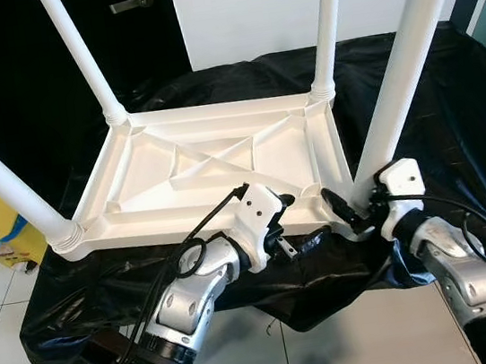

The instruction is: Building children table

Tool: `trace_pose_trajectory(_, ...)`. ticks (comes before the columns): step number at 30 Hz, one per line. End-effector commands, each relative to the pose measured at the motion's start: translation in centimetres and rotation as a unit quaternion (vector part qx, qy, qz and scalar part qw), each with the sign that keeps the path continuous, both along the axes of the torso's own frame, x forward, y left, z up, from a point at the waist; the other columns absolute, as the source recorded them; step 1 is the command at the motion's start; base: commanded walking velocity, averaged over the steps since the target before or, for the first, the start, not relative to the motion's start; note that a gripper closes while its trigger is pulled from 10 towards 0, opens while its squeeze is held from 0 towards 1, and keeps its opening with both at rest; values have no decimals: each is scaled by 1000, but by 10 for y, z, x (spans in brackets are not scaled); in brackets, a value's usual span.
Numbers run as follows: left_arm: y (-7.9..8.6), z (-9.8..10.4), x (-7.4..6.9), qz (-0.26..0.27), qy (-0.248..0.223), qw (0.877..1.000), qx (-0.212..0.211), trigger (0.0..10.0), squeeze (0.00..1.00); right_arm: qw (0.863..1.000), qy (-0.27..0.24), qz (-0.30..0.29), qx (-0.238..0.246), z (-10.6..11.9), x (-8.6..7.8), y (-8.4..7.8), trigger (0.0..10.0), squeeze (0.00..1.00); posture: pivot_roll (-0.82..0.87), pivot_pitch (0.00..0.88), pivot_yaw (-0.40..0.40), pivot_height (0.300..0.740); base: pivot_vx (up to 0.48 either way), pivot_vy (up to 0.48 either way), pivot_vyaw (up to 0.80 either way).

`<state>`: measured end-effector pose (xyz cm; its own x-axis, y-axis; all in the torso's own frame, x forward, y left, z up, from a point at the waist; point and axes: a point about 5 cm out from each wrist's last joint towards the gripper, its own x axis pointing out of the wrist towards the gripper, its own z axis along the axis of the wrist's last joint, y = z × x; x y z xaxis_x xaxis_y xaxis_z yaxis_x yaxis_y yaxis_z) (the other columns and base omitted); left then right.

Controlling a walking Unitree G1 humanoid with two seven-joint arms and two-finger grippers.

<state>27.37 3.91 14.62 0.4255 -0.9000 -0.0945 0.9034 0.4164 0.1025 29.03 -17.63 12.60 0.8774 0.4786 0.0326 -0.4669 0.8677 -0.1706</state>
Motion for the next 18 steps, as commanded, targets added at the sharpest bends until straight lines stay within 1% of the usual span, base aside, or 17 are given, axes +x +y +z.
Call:
trace_pose_trajectory(1,-2,-3,-3,-31,2,999,17,10000,0,1000,7,17,-19,-3,1,1,1961,0,-166,22,31,740,0,0,0)
trace_pose_trajectory(2,-1,-4,-4,-29,1,999,19,10000,0,1000,10,22,-20,-5,1,1,0,0,-162,21,28,740,0,0,0)
trace_pose_trajectory(11,1,-4,-4,-25,1,1000,19,10000,0,999,22,20,-20,-12,-1,-4,0,0,-167,22,30,740,0,0,0)
trace_pose_trajectory(12,0,-4,-4,-26,2,999,19,10000,0,999,26,14,-17,-13,-2,-5,10000,0,-170,22,32,740,0,0,0)
trace_pose_trajectory(18,-1,-4,-3,-30,1,999,20,10000,0,1000,29,-9,-4,-18,-6,-3,10000,0,-171,22,34,740,0,0,0)
